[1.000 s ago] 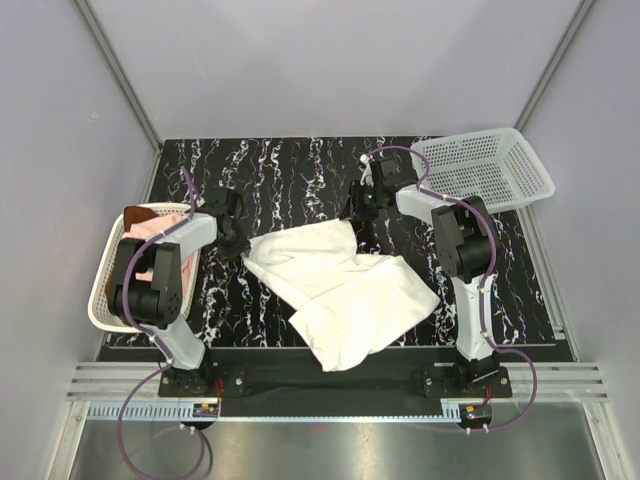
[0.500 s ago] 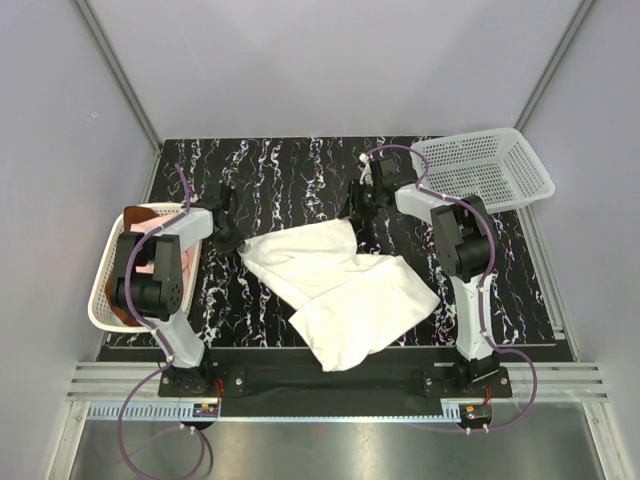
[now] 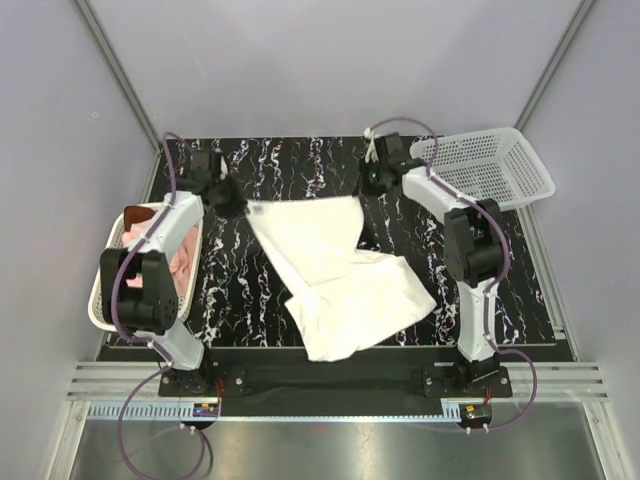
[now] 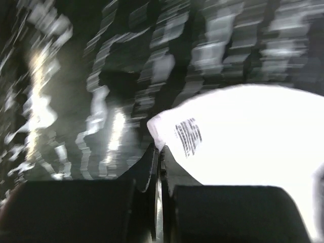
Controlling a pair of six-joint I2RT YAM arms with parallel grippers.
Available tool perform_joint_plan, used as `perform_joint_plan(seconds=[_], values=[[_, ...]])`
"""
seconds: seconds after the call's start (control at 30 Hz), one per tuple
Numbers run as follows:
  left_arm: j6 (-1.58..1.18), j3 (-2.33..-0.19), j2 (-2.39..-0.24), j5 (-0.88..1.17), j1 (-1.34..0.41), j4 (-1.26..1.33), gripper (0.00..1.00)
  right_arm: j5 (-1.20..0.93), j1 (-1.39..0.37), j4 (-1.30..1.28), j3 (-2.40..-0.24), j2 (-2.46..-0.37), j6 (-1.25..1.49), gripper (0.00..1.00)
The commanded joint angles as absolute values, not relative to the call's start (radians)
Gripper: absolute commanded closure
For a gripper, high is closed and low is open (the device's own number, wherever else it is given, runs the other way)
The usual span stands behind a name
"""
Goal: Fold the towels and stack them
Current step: Flatten out the crumpled towel
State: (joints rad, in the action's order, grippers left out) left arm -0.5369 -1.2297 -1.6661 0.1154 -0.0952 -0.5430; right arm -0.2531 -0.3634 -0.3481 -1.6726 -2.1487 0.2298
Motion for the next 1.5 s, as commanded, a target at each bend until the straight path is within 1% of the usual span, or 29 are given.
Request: perform_joint_plan(seconds=[0.0, 0.1, 0.17, 0.23, 0.27, 0.33, 0.4, 0.43, 0.47, 0.53, 0.57, 0.63, 0.67, 0.77, 0.87, 1.0, 1.1, 1.23, 1.3, 1.37, 1.47], values=[[-0.459, -1.461, -1.496, 0.328, -0.091, -0.446, 1.00, -0.144, -0.345, -0.414, -1.863, -1.889, 0.147, 1.00], [-0.439, -1.598, -1.468, 0.478, -0.091, -0.434, 1.00, -0.101, -0.347, -0.480, -1.969, -1.793, 0.111, 1.00], [-0.443, -1.635, -1.445, 0.572, -0.091, -0.393, 1.00, -0.055, -0.347, -0.497, -2.000, -1.706, 0.058, 1.00], [-0.468, -1.647, -1.387, 0.650, -0.091, -0.342, 1.00, 0.017, -0.347, -0.491, -1.988, -1.637, 0.005, 1.00], [-0.480, -1.644, -1.364, 0.670, -0.091, -0.284, 1.00, 0.034, -0.347, -0.491, -1.983, -1.570, -0.023, 1.00], [-0.526, -1.611, -1.289, 0.748, -0.092, -0.209, 1.00, 0.044, -0.347, -0.512, -1.965, -1.507, -0.057, 1.00], [-0.576, -1.568, -1.231, 0.784, -0.100, -0.074, 1.00, 0.010, -0.347, -0.525, -1.936, -1.405, -0.057, 1.00], [-0.587, -1.546, -1.206, 0.799, -0.103, -0.043, 1.00, 0.002, -0.347, -0.525, -1.886, -1.370, -0.054, 1.00], [-0.592, -1.528, -1.159, 0.811, -0.110, -0.031, 1.00, -0.033, -0.347, -0.522, -1.856, -1.292, -0.048, 1.00], [-0.580, -1.523, -1.120, 0.813, -0.138, -0.049, 1.00, -0.101, -0.347, -0.484, -1.748, -1.209, -0.029, 1.00], [-0.563, -1.525, -1.091, 0.821, -0.147, -0.082, 1.00, -0.118, -0.347, -0.459, -1.705, -1.118, -0.019, 1.00], [-0.560, -1.517, -1.060, 0.839, -0.175, -0.101, 1.00, -0.167, -0.347, -0.402, -1.616, -1.031, 0.024, 1.00], [-0.560, -1.511, -1.028, 0.845, -0.189, -0.112, 1.00, -0.178, -0.347, -0.396, -1.603, -0.967, 0.035, 1.00], [-0.578, -1.497, -0.973, 0.841, -0.207, -0.097, 1.00, -0.221, -0.347, -0.405, -1.609, -0.890, 0.084, 1.00], [-0.624, -1.506, -0.920, 0.844, -0.222, -0.052, 1.00, -0.274, -0.348, -0.384, -1.638, -0.853, 0.141, 1.00], [-0.709, -1.597, -0.911, 0.873, -0.224, -0.046, 1.00, -0.339, -0.347, -0.321, -1.684, -0.821, 0.219, 1.00], [-0.790, -1.632, -0.894, 0.885, -0.224, 0.005, 1.00, -0.360, -0.347, -0.282, -1.723, -0.804, 0.278, 1.00], [-0.847, -1.681, -0.891, 0.888, -0.224, 0.041, 1.00, -0.344, -0.347, -0.203, -1.720, -0.769, 0.334, 1.00], [-0.835, -1.709, -0.910, 0.878, -0.225, 0.006, 1.00, -0.310, -0.347, -0.193, -1.726, -0.767, 0.324, 1.00], [-0.784, -1.732, -0.949, 0.842, -0.224, -0.087, 1.00, -0.276, -0.347, -0.216, -1.735, -0.796, 0.304, 1.00], [-0.697, -1.729, -1.027, 0.801, -0.222, -0.180, 1.00, -0.230, -0.347, -0.293, -1.778, -0.892, 0.243, 1.00]])
